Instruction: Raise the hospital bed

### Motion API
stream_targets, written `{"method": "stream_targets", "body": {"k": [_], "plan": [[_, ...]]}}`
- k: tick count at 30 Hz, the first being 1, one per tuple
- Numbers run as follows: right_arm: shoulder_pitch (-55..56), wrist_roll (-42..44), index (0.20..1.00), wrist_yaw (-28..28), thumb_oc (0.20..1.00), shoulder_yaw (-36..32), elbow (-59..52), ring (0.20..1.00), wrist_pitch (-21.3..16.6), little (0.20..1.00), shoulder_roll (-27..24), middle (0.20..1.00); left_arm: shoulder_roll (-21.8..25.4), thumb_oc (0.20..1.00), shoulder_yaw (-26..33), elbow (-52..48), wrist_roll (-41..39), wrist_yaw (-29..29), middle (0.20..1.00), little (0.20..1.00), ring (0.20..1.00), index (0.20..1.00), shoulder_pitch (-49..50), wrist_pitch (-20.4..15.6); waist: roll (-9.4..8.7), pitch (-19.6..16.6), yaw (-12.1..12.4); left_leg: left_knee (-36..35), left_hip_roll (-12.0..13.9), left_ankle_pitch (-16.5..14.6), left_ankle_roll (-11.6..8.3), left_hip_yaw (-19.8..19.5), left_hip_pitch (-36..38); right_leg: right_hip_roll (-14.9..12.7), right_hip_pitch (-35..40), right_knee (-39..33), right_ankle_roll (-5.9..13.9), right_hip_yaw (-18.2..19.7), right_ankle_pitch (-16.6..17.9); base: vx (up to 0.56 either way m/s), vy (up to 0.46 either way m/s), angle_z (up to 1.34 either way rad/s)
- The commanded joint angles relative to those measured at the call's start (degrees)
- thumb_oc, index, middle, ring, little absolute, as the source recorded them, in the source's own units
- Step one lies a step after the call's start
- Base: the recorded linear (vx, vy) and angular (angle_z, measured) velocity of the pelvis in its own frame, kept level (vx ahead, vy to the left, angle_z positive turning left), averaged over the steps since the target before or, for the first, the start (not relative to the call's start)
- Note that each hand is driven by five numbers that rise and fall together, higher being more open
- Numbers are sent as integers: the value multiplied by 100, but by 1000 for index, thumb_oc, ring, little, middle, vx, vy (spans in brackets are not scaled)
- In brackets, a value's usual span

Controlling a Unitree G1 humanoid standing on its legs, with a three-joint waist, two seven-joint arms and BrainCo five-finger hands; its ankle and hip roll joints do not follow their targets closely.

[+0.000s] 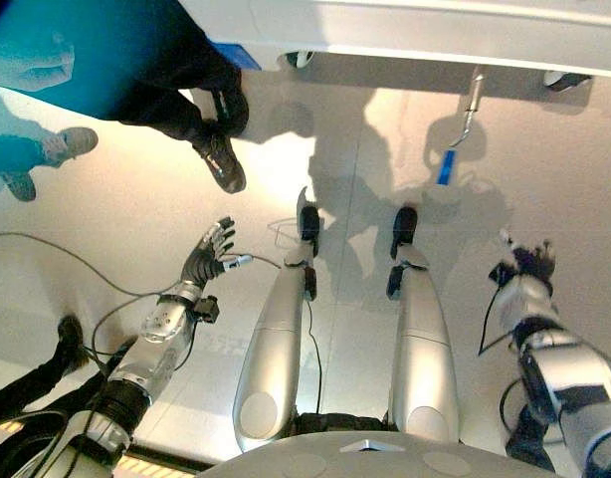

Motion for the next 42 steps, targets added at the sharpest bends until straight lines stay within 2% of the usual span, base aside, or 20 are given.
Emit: {"method": "stream_targets", "body": {"k": [1,4,8,11,12,14,15,20,21,22,26,32,42], "plan": [[341,-381,1000,12,1000,-108,-93,1000,-71,1000,-195,1000,-165,1000,190,551,796,89,1000,1000,1000,1000,162,-102,71,-86,52,-250,69,-15,-172,-179,507,58,617,179,116,-367,-246,48,-5,-15],[673,-645,1000,151,1000,-84,-174,1000,-36,1000,6,1000,-456,1000,341,1491,1298,183,1000,1000,1000,1000,107,-28,-48,-86,-32,-405,80,-6,-186,-193,1061,74,1262,-124,140,-416,-180,25,-9,-10],[950,-955,1000,298,1000,-33,-108,1000,46,1000,168,1000,-784,1000,575,2274,1551,211,1000,1000,1000,1000,19,-23,-148,-161,-73,-656,103,-21,-211,-210,1815,102,2080,-491,181,-523,-108,21,-10,-1],[1225,-1169,1000,390,1000,44,-174,1000,100,1000,292,1000,-882,1000,631,2523,1751,219,1000,1000,1000,1000,73,-19,-219,-512,-90,-883,134,-2,-236,-197,2207,116,2487,-795,220,-600,-36,55,0,2],[1366,-1296,1000,454,1000,56,-110,1000,144,1000,356,1000,-937,1000,672,2595,1824,191,1000,1000,1000,1000,142,-4,-246,-745,-82,-1028,155,-1,-244,-189,2434,123,2693,-941,241,-647,-16,60,1,-2],[1372,-1297,1000,453,1000,58,-113,1000,145,1000,357,1000,-936,1000,673,2593,1824,192,1000,1000,1000,1000,148,-4,-246,-736,-85,-1044,156,4,-244,-191,2458,125,2717,-956,241,-650,-12,23,0,1],[1500,-1442,1000,512,1000,100,-133,1000,202,1000,437,1000,-994,1000,761,2717,1862,170,1000,1000,1000,1000,189,23,-294,-990,-96,-1216,174,35,-256,-179,2696,133,2958,-1153,282,-687,54,34,-3,0],[1825,-1996,1000,646,1000,277,-8,1000,405,1000,623,1000,-1128,1000,905,3017,2117,150,1000,1000,1000,1000,353,74,-439,-1517,-145,-1506,253,12,-245,-97,3287,179,3513,-1463,347,-746,104,36,6,-5],[1953,-2149,1000,677,1000,302,30,1000,438,1000,678,1000,-1186,1000,955,3114,2195,139,1000,1000,1000,1000,418,118,-482,-1732,-151,-1631,262,-12,-232,-70,3501,206,3717,-1619,361,-738,118,39,18,-9],[1956,-2149,1000,677,1000,303,28,1000,438,1000,679,1000,-1187,1000,955,3115,2196,140,1000,1000,1000,1000,421,117,-482,-1725,-150,-1641,262,-10,-233,-69,3518,208,3733,-1629,361,-738,121,62,15,-13],[2147,-2319,1000,753,1000,379,44,1000,502,1000,821,1000,-1334,1000,1091,3316,2270,150,1000,1000,1000,1000,555,167,-557,-2144,-161,-1968,298,-36,-196,21,3969,231,4073,-1917,397,-665,211,60,19,-12],[2451,-2552,1000,814,1000,517,-106,1000,487,1000,988,1000,-1501,1000,1155,3400,2358,170,1000,1000,1000,1000,732,189,-619,-2546,-196,-2277,313,-42,-182,108,4430,250,4445,-2103,406,-646,228,29,18,-10],[2448,-2646,1000,844,1000,581,-96,1000,461,1000,1063,1000,-1627,1000,1238,3675,2359,161,1000,1000,1000,1000,716,188,-620,-2702,-193,-2361,308,-81,-160,113,4678,260,4665,-2167,383,-609,191,3,6,0]]}}
